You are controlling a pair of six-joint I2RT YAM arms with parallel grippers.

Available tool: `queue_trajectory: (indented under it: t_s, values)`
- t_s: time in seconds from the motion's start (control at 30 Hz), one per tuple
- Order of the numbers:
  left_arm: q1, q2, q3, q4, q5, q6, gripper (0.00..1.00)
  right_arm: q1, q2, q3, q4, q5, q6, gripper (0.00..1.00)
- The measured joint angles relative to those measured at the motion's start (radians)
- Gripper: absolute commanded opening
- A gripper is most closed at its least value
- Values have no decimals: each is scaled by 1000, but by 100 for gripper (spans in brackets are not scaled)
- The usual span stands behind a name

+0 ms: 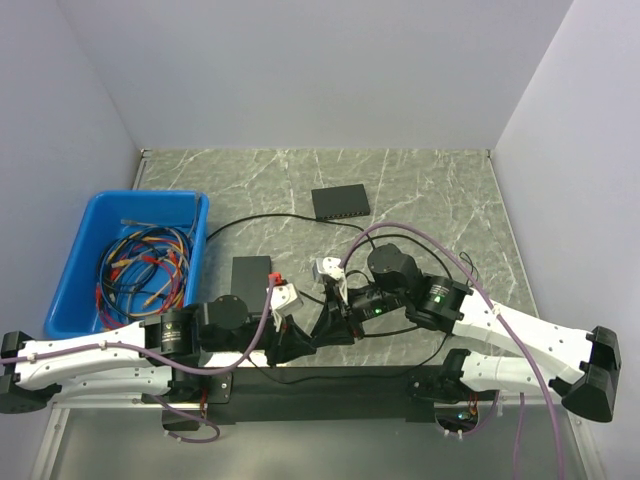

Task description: Insert the plug into the switch port

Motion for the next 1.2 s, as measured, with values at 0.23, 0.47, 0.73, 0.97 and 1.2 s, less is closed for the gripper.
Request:
queue_trajectory:
  t_s: [0.23, 0.47, 0.73, 0.97, 1.2]
  values:
    - [0, -13, 0, -16, -6, -5, 0, 17, 5, 3, -3, 28, -5, 29]
    - [0, -26, 0, -24, -25, -11, 0, 22, 5, 3, -3, 44, -8, 29]
    - [-3, -55, 0, -35, -52, -23, 0, 24, 5, 3, 2, 53, -15, 22]
    - [-5, -46, 3, -36, -52, -26, 0, 25, 3, 3, 1, 55, -14, 24]
    - [-5, -39, 4, -31, -52, -26, 0, 25, -2, 3, -5, 57, -14, 25]
